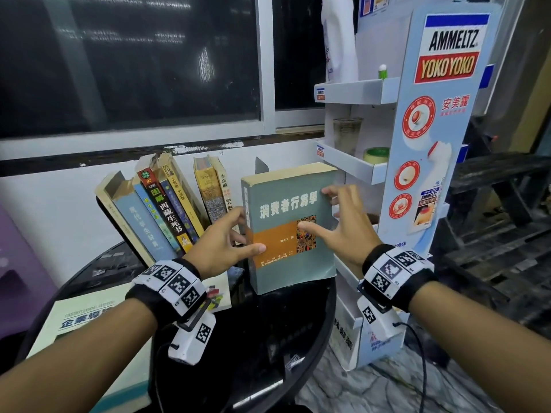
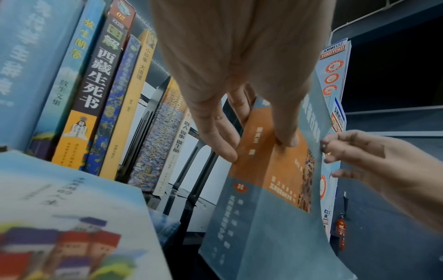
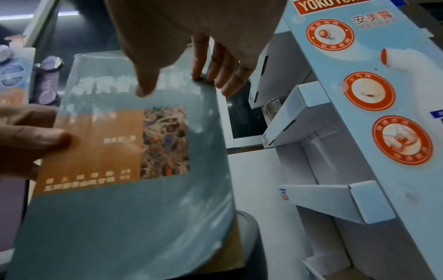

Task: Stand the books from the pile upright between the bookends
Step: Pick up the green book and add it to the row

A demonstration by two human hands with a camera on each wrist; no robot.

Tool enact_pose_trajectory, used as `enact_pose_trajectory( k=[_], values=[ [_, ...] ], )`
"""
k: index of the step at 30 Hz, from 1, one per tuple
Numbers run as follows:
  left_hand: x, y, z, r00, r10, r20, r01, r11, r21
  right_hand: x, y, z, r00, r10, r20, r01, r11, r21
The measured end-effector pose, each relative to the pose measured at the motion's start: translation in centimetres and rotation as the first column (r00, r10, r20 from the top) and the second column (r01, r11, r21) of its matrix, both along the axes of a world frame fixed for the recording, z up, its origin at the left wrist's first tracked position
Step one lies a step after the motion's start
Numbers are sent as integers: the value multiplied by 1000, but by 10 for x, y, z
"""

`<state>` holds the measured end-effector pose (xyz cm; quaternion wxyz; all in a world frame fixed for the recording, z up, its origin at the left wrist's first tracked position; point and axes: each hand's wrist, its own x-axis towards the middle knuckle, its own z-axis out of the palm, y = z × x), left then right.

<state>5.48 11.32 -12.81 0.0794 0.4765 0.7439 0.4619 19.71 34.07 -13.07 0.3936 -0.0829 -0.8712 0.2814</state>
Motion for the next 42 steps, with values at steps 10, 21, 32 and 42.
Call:
enact_pose_trajectory(
  k=[10, 21, 32, 42],
  values=[
    [11, -4, 3, 969, -190, 161, 189, 982, 19, -1, -53, 18, 977, 204, 64, -200, 978, -54],
    [24, 11, -4, 998, -39, -54, 41, 999, 35, 0, -72, 33, 997, -24, -69, 26, 999, 34],
    [31, 20, -9, 983, 72, -170, -66, 997, 45, -2, -72, 38, 992, -124, -23, 125, 991, 56],
    [17, 16, -3, 967, 20, -253, -31, 999, -40, -9, -70, 49, 991, -132, 2, 131, 985, 109]
  ],
)
